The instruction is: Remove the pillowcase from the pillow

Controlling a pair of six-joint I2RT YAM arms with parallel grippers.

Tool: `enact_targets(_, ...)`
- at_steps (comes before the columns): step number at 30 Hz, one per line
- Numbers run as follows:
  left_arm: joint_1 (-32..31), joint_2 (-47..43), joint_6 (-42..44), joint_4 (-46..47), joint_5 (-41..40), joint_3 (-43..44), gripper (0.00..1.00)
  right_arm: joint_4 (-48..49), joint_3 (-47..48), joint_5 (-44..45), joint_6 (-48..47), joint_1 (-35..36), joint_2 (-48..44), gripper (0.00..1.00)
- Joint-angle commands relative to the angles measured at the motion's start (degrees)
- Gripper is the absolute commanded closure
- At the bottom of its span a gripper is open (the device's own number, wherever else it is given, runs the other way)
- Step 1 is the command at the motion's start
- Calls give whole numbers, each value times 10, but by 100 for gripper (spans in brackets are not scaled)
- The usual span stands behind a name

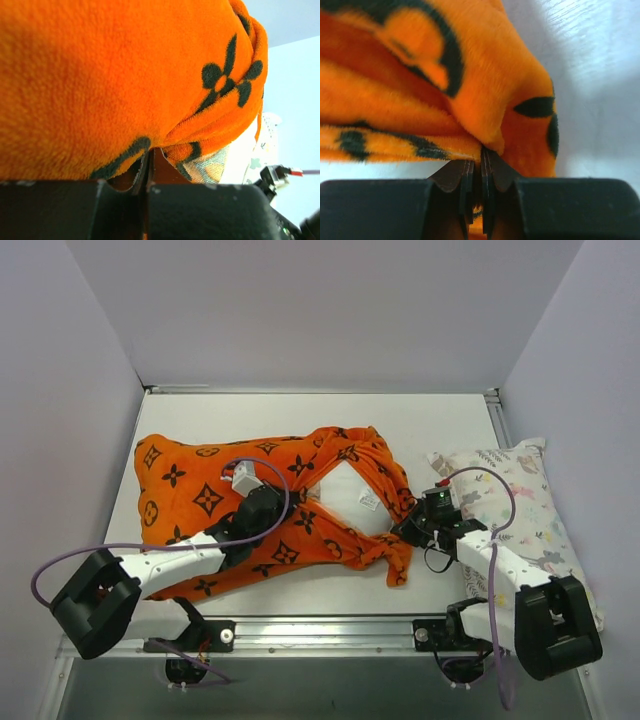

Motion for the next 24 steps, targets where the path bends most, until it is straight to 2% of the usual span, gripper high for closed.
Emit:
enact_targets(1, 41, 9, 68, -168, -18, -33, 100, 6, -47, 55, 4, -29, 68, 100)
enact_targets(2, 43, 8, 85, -165, -3, -29, 100, 49, -49, 42, 4, -29, 81, 100)
enact_targets(7, 36, 22, 193, -211, 48, 32, 100, 247, -100, -60, 15, -17, 134, 83)
enact_targets(8, 35, 28, 208, -223, 55, 62, 100, 301, -105, -75, 21, -10, 135, 83)
enact_targets(11, 18, 37, 267, -286, 58, 133, 100, 371, -120, -65, 22, 26, 119, 87)
enact_targets(13, 10, 38, 299, -334, 42, 168, 100, 388, -118, -53, 20, 53, 100, 87)
enact_targets(14, 0, 38, 309, -349, 34, 184, 100, 388, -114, -48, 19, 59, 94, 92)
enact_targets(15, -3, 39, 319, -362, 28, 214, 94, 392, -113, -48, 18, 63, 90, 96)
enact_targets(18, -15, 41, 350, -416, 8, 276, 84, 395, -108, -47, 24, 69, 71, 100)
enact_targets(22, -19, 44, 392, -466, -6, 338, 67, 370, -99, -40, 26, 77, 35, 100)
enact_targets(24, -21, 45, 406, -474, 3, 359, 62, 356, -92, -34, 23, 84, 13, 100)
